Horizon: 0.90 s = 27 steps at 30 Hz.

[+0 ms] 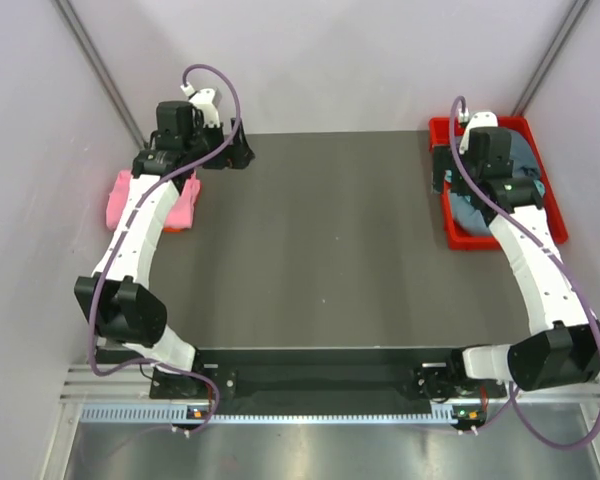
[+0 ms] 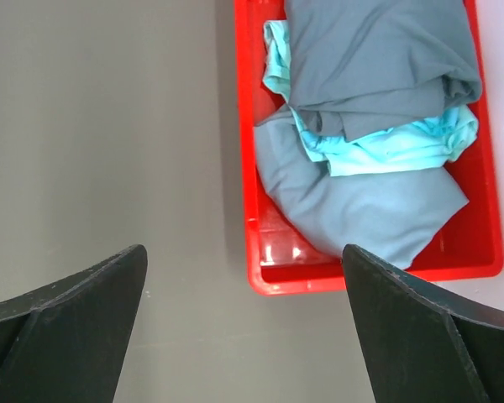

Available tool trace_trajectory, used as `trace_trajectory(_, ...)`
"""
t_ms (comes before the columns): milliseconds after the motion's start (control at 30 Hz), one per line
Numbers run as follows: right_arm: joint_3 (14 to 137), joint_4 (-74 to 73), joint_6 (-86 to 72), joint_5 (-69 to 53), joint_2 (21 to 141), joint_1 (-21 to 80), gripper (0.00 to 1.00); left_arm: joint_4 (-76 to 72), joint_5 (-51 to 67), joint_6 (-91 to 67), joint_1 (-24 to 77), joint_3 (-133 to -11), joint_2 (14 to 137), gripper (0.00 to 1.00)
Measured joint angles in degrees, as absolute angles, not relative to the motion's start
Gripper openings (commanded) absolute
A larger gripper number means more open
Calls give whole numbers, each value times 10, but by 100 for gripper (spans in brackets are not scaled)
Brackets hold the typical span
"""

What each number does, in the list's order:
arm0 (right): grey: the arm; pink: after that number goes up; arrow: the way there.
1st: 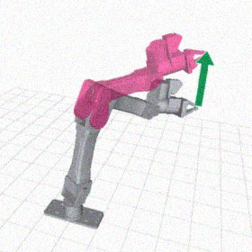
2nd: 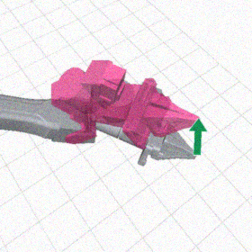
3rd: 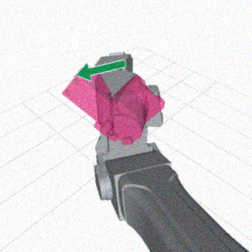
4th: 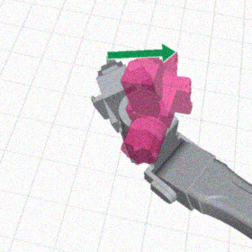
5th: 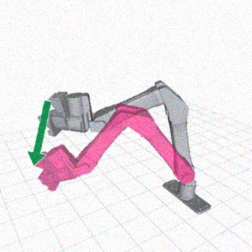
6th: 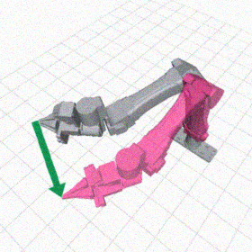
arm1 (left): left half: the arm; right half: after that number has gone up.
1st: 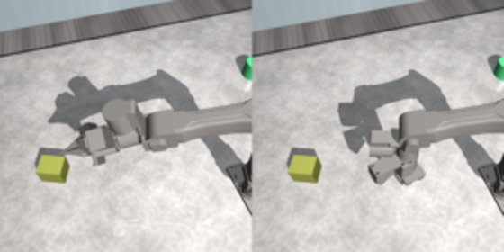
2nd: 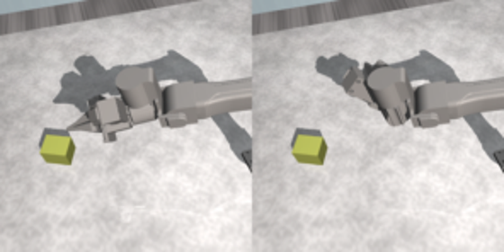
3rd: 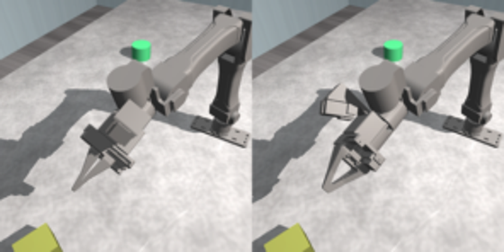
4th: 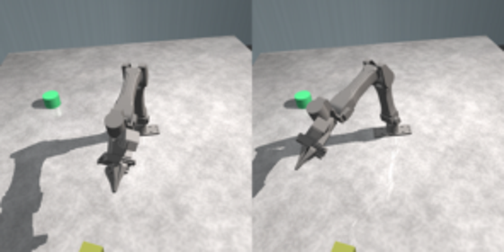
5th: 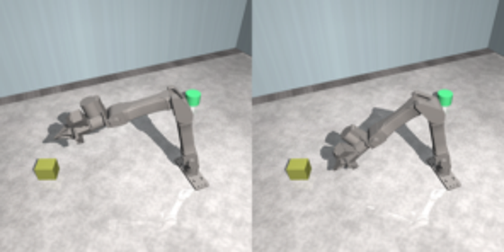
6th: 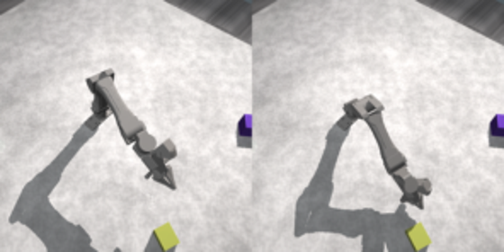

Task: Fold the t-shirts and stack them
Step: Grab the tshirt from the pile

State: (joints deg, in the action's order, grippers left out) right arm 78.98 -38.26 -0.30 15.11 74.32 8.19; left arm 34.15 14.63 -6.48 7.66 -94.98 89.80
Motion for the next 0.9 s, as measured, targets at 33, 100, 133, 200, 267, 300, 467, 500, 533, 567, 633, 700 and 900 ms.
trace_trajectory(33, 794, -385, 9, 150, 746, 79, 100, 339, 155, -74, 77, -950, 902, 99)
trace_trajectory(100, 805, -386, 31, 144, 754, 69, 100, 335, 172, -86, 77, -950, 911, 99)
trace_trajectory(133, 812, -387, 36, 139, 761, 60, 100, 333, 182, -91, 77, -950, 917, 99)
trace_trajectory(200, 841, -390, 37, 121, 788, 25, 100, 334, 199, -95, 77, -952, 936, 99)
trace_trajectory(267, 884, -393, 25, 92, 831, -28, 100, 340, 213, -93, 77, -965, 963, 97)
trace_trajectory(300, 907, -390, 16, 77, 859, -61, 100, 345, 220, -87, 77, -974, 980, 96)
trace_trajectory(467, 981, -388, -7, 22, 987, -166, 99, 371, 245, -20, 77, -1017, 1044, 96)
trace_trajectory(500, 992, -389, -11, 14, 1013, -179, 98, 376, 246, -8, 77, -1020, 1051, 97)
trace_trajectory(533, 1001, -390, -12, 6, 1037, -187, 97, 378, 246, 1, 77, -1021, 1056, 98)
trace_trajectory(567, 1013, -391, -13, -2, 1061, -193, 97, 378, 246, 5, 77, -1021, 1059, 99)
trace_trajectory(633, 1036, -391, -13, -16, 1108, -195, 97, 377, 246, 11, 77, -1019, 1062, 99)
trace_trajectory(700, 1061, -392, -13, -30, 1145, -193, 96, 377, 246, 17, 79, -1015, 1062, 99)
trace_trajectory(900, 1157, -387, -13, -53, 1226, -192, 96, 376, 223, 19, 86, -1007, 1066, 99)
